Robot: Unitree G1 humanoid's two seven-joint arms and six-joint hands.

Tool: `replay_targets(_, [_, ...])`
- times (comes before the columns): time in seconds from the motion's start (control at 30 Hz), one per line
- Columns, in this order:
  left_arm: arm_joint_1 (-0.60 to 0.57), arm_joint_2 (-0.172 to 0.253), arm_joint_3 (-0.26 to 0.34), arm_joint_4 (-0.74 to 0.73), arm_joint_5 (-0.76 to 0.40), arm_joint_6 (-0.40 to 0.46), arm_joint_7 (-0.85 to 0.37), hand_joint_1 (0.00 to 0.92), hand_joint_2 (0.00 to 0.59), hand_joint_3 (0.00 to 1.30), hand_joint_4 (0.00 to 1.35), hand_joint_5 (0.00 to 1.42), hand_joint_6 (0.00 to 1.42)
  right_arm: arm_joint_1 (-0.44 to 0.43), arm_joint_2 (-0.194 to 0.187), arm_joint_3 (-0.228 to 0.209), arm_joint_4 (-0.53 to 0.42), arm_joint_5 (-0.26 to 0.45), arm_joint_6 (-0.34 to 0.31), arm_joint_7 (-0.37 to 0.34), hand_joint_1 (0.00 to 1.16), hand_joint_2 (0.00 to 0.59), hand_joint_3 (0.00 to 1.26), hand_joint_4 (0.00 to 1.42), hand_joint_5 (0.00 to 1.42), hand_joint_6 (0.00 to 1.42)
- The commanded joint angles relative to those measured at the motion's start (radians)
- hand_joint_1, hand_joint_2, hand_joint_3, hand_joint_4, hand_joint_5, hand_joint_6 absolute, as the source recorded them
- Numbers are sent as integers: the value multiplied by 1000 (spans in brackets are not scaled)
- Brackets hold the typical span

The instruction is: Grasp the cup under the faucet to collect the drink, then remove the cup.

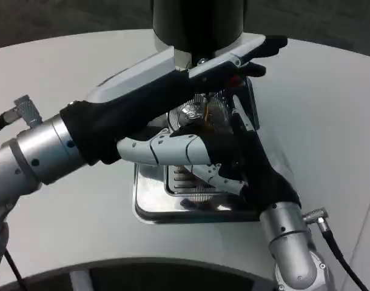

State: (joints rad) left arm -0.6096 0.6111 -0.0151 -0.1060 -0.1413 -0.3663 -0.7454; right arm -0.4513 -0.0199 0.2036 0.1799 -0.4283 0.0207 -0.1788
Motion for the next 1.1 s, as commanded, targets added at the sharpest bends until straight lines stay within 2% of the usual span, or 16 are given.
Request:
replay_targets(0.03, [40,-4,14,-1,-11,9,9,0,113,0,0,86,46,-10,14,3,37,12,-24,-14,676,189,0,0,1,139])
replay_targets(0.2, [66,-85,114,-7,-71,-40,127,0,138,0,0,71,41,-13,23,5,51,14,-38,-23,693,187,0,0,15,145])
replay_targets(0.33, [83,-116,162,-17,-77,-58,182,0,151,0,0,70,40,-18,31,7,66,14,-47,-31,707,180,0,0,16,157])
replay_targets(0.63, [167,-110,207,-60,-91,-38,215,0,173,0,0,89,47,-22,44,14,81,13,-57,-44,712,178,0,4,21,161])
replay_targets(0.87, [260,-99,260,-94,-87,-23,238,0,187,0,0,94,53,-29,73,7,114,33,-57,-61,715,178,0,50,56,186])
replay_targets(1.1, [433,-94,331,-141,-81,2,261,0,200,6,0,110,65,-44,89,6,146,45,-63,-79,715,178,0,83,85,210])
